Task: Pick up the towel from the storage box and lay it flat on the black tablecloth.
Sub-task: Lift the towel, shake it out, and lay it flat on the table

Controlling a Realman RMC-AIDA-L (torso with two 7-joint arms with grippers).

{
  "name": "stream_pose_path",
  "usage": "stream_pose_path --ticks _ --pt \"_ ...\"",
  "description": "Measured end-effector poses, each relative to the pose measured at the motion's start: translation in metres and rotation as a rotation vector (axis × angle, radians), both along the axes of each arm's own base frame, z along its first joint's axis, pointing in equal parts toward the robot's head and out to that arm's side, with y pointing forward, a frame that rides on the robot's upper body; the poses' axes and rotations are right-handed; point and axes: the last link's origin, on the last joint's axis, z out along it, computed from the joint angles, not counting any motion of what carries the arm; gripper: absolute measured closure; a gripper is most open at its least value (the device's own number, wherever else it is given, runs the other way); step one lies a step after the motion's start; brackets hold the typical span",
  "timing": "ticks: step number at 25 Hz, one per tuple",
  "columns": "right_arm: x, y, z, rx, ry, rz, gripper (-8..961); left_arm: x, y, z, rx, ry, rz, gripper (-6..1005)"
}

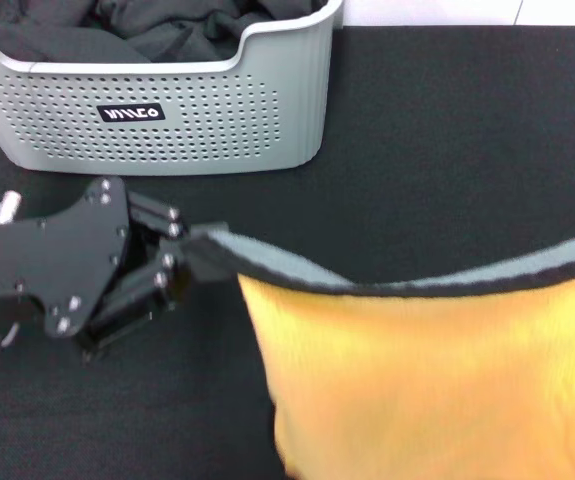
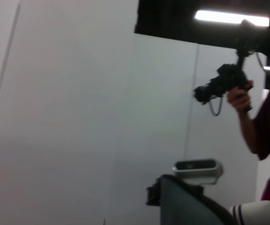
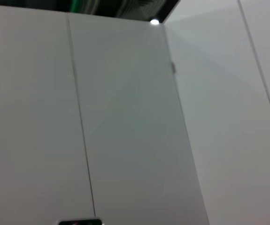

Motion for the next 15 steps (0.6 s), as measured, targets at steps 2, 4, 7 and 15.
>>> stream_pose_path --ticks 2,4,7,15 --pt "0.004 0.005 -0.008 -0.018 -0.005 -0.012 937 0.000 0.003 -0.003 -0.010 0.015 0.014 978" --pt "0.011 0.019 -0.029 -0.070 -0.013 -0.022 937 -0.006 0.014 -0.014 -0.014 0.056 0.081 978" --pt "0.035 0.045 -0.067 -0.143 -0.006 -0.086 938 -0.022 0.035 -0.036 -0.013 0.144 0.212 978" --pt "0.072 0.067 -0.091 -0.137 -0.024 -0.280 937 -0.049 0.070 -0.060 0.018 0.364 0.424 977"
